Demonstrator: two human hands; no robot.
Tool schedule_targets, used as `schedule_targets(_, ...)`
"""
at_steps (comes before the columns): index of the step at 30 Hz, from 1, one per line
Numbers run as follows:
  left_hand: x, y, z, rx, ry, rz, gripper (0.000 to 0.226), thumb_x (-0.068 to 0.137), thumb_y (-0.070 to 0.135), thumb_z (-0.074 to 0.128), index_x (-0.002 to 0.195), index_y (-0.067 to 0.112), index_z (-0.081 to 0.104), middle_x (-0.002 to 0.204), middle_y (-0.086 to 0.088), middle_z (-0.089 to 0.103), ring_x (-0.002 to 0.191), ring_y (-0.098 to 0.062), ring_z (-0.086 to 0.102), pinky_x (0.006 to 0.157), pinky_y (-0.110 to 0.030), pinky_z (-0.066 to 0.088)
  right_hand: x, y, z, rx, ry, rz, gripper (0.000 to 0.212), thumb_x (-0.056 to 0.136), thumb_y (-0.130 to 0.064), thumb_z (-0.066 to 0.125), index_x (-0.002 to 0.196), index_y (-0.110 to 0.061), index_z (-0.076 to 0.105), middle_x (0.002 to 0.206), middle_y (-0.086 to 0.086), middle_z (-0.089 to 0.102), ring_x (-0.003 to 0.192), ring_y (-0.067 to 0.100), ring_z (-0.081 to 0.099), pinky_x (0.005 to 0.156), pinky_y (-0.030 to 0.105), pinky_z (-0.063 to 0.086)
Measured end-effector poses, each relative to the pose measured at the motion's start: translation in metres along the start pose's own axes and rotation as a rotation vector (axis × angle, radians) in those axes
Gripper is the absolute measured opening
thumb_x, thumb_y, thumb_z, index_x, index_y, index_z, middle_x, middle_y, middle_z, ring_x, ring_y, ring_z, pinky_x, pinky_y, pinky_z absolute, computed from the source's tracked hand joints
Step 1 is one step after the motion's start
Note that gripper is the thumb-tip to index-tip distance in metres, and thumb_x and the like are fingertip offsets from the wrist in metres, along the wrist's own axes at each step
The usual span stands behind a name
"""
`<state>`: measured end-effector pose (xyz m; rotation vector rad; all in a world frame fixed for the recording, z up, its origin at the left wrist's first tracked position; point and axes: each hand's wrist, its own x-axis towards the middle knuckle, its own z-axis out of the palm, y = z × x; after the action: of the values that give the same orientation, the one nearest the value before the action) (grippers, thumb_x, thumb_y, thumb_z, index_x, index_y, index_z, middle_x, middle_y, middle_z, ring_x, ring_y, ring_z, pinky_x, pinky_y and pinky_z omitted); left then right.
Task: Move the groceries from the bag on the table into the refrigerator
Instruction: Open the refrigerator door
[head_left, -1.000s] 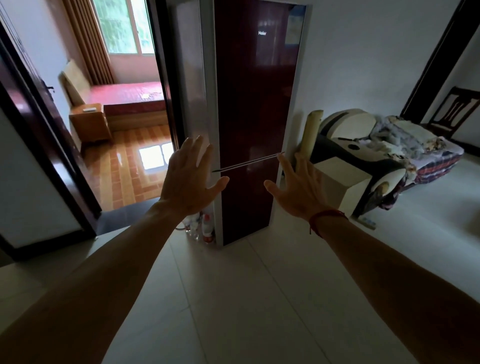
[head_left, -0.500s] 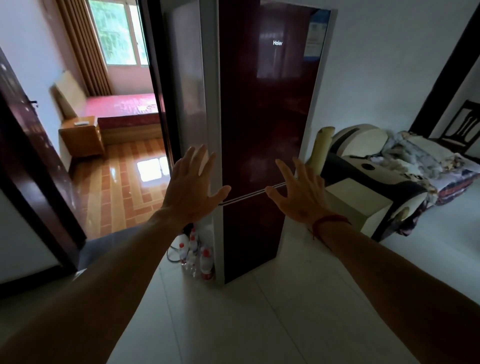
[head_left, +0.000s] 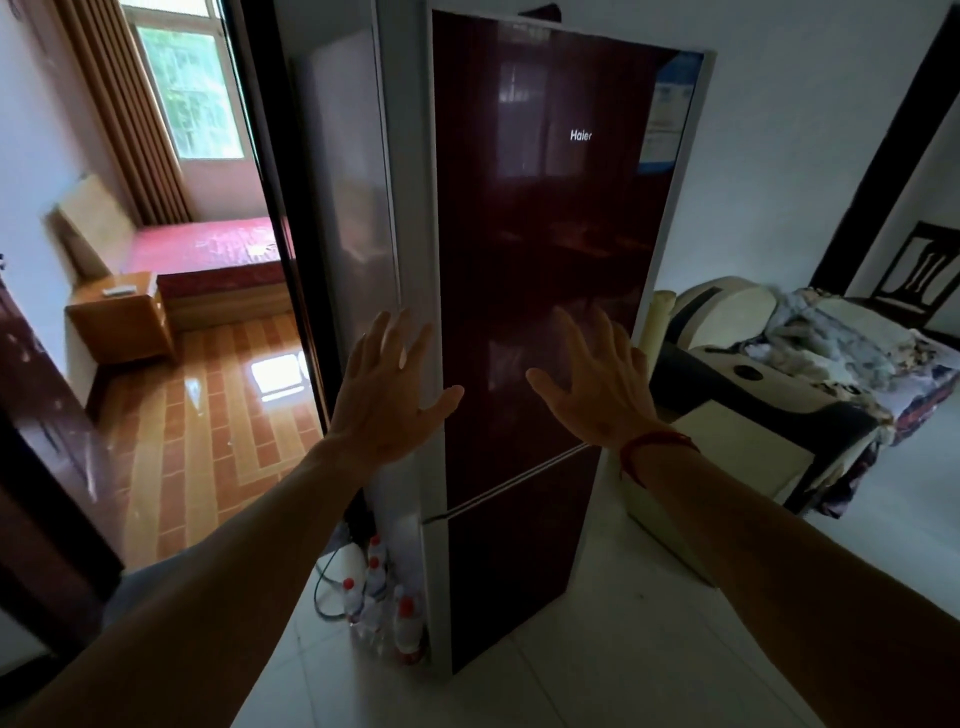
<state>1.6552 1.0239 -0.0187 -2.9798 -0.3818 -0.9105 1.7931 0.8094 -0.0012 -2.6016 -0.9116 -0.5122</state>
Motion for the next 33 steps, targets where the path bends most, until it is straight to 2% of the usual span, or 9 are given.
schedule_targets(10,0.064,-0.019,-0.017,0.104,0.132,-0.021,0.087,0.088,0.071,0.025,0.151,0.011,0.027,0.162,-0.014,0.012,0.150,-0.032,0.007,0.119,-0.050,0.019,0.071,-0.001,-0.017,0.036,0.090,-0.094,0.077,0.091,-0.067,0.041,0.155,-0.035,0.012,0.163,0.014,0.010,0.148,0.034,0.014,0.114,0.053,0.022)
schedule_targets(16,0.078,-0.021,-0.005,0.081,0.170,-0.034,0.086,0.088,0.069,0.028,0.151,0.011,0.027,0.162,-0.013,0.012,0.150,-0.032,0.007,0.119,-0.047,0.017,0.092,-0.005,-0.004,0.028,0.071,-0.130,0.078,0.090,-0.068,0.040,0.155,-0.034,0.014,0.162,0.015,0.012,0.147,0.035,0.016,0.114,0.054,0.023)
schedule_targets(18,0.086,-0.024,0.003,0.016,0.164,-0.055,0.085,0.088,0.069,0.028,0.152,0.013,0.024,0.163,-0.011,0.010,0.150,-0.030,0.006,0.120,-0.045,0.016,0.097,-0.008,0.002,0.030,0.073,-0.137,0.078,0.090,-0.068,0.041,0.155,-0.034,0.015,0.162,0.015,0.012,0.147,0.035,0.017,0.114,0.054,0.024)
schedule_targets(20,0.098,-0.029,0.011,-0.144,0.171,-0.125,0.083,0.088,0.065,0.036,0.153,0.016,0.020,0.162,-0.009,0.014,0.149,-0.029,0.014,0.118,-0.047,0.024,0.103,-0.011,0.007,0.042,0.071,-0.144,0.078,0.090,-0.066,0.043,0.155,-0.034,0.014,0.162,0.015,0.011,0.147,0.035,0.016,0.113,0.053,0.024)
schedule_targets(22,0.110,-0.033,0.016,-0.330,0.229,-0.197,0.078,0.088,0.051,0.054,0.151,0.017,0.023,0.155,-0.011,0.027,0.142,-0.031,0.030,0.110,-0.052,0.038,0.110,-0.016,0.012,0.062,0.071,-0.154,0.082,0.088,-0.067,0.046,0.155,-0.034,0.012,0.162,0.015,0.010,0.147,0.034,0.016,0.113,0.052,0.025)
schedule_targets(24,0.121,-0.033,0.018,-0.440,0.302,-0.217,0.075,0.089,0.032,0.066,0.150,0.015,0.026,0.149,-0.013,0.035,0.135,-0.029,0.040,0.105,-0.050,0.044,0.117,-0.023,0.018,0.093,0.055,-0.156,0.090,0.085,-0.070,0.050,0.155,-0.035,0.007,0.163,0.015,0.007,0.148,0.034,0.014,0.113,0.052,0.025)
schedule_targets(26,0.131,-0.028,0.016,-0.523,0.358,-0.209,0.072,0.089,0.025,0.068,0.149,0.013,0.029,0.148,-0.012,0.037,0.133,-0.025,0.042,0.104,-0.041,0.046,0.124,-0.033,0.024,0.143,0.026,-0.142,0.101,0.079,-0.073,0.055,0.155,-0.035,0.000,0.163,0.014,0.000,0.149,0.034,0.010,0.114,0.054,0.025)
schedule_targets(31,0.158,-0.025,0.012,-0.648,0.538,-0.190,0.060,0.090,0.025,0.066,0.139,0.017,0.032,0.135,-0.010,0.051,0.118,-0.024,0.058,0.088,-0.045,0.057,0.131,-0.066,0.050,0.350,-0.065,-0.080,0.124,0.071,-0.069,0.069,0.151,-0.036,-0.020,0.159,0.014,-0.026,0.150,0.038,-0.008,0.119,0.059,0.018)
schedule_targets(33,0.163,-0.024,0.010,-0.685,0.605,-0.211,0.055,0.091,0.020,0.066,0.136,0.013,0.036,0.129,-0.009,0.057,0.111,-0.020,0.062,0.084,-0.040,0.059,0.132,-0.080,0.064,0.413,-0.070,-0.065,0.129,0.071,-0.066,0.073,0.150,-0.035,-0.025,0.157,0.015,-0.032,0.149,0.039,-0.015,0.119,0.059,0.015)
